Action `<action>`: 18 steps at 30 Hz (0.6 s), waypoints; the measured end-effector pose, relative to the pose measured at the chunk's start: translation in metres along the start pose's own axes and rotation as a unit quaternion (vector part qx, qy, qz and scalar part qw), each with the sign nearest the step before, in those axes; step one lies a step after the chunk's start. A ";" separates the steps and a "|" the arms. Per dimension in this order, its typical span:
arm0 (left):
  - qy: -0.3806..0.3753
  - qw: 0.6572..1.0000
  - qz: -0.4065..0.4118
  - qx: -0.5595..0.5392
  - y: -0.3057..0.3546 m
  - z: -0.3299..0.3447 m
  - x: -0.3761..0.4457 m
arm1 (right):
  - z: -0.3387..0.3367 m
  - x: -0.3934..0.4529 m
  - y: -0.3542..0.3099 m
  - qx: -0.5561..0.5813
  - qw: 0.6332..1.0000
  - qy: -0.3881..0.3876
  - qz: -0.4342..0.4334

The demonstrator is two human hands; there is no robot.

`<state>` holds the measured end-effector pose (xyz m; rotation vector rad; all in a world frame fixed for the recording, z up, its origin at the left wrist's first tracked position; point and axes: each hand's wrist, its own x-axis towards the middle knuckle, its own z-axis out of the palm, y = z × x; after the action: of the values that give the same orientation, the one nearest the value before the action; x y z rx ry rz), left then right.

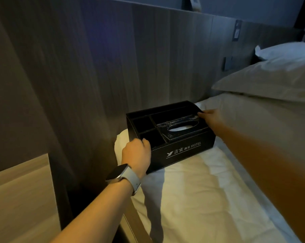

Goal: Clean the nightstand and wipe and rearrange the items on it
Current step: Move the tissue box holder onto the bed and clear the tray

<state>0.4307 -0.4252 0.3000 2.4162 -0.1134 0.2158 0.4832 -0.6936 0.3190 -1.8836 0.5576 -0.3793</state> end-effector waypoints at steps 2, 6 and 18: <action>-0.064 0.998 -0.020 -0.013 -0.003 -0.007 -0.001 | -0.005 -0.015 0.000 -0.040 0.998 0.037 -0.041; -0.089 0.990 -0.016 -0.109 -0.003 -0.040 -0.025 | -0.016 -0.099 -0.026 0.001 0.989 0.046 -0.138; 0.018 0.971 -0.015 -0.236 -0.069 -0.178 -0.206 | 0.051 -0.385 -0.053 0.086 0.959 -0.203 -0.177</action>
<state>0.2156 -0.2514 0.3494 1.9377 -0.0992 0.1943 0.1962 -0.4283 0.3502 -1.8215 -0.0907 -0.2493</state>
